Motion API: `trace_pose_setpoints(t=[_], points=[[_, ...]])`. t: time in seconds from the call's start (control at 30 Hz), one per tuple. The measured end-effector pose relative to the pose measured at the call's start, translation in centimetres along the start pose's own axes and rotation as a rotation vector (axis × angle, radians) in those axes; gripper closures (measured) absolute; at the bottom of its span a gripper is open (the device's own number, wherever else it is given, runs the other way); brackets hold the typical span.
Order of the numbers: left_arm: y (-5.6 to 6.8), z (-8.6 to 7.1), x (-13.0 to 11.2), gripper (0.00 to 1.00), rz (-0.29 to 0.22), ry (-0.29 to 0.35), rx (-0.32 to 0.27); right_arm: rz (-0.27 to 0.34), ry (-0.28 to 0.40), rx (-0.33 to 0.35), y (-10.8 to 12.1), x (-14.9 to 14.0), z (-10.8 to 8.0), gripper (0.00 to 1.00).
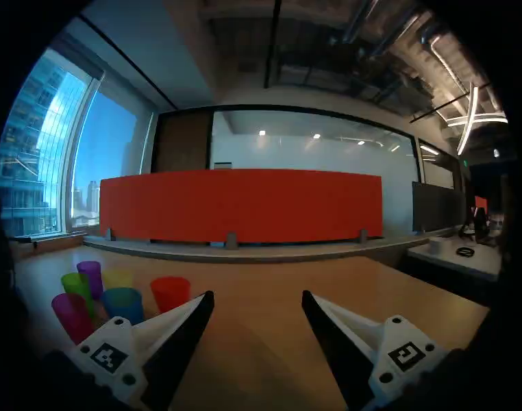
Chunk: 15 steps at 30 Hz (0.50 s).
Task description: Pour water
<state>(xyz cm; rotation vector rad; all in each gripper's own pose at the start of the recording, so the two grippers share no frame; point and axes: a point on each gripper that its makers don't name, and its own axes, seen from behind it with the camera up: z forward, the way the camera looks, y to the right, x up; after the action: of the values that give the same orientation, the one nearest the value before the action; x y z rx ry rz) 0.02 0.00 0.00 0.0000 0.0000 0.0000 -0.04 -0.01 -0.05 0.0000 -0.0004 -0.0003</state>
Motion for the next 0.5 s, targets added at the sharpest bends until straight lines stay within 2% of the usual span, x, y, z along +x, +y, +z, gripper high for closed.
trace_pose_setpoints(t=[0.5], points=[[0.20,0.20,-0.10,0.02,-0.002,-0.010,-0.008,0.010,-0.010,0.000,-0.05,-0.13,-0.22,0.01]])
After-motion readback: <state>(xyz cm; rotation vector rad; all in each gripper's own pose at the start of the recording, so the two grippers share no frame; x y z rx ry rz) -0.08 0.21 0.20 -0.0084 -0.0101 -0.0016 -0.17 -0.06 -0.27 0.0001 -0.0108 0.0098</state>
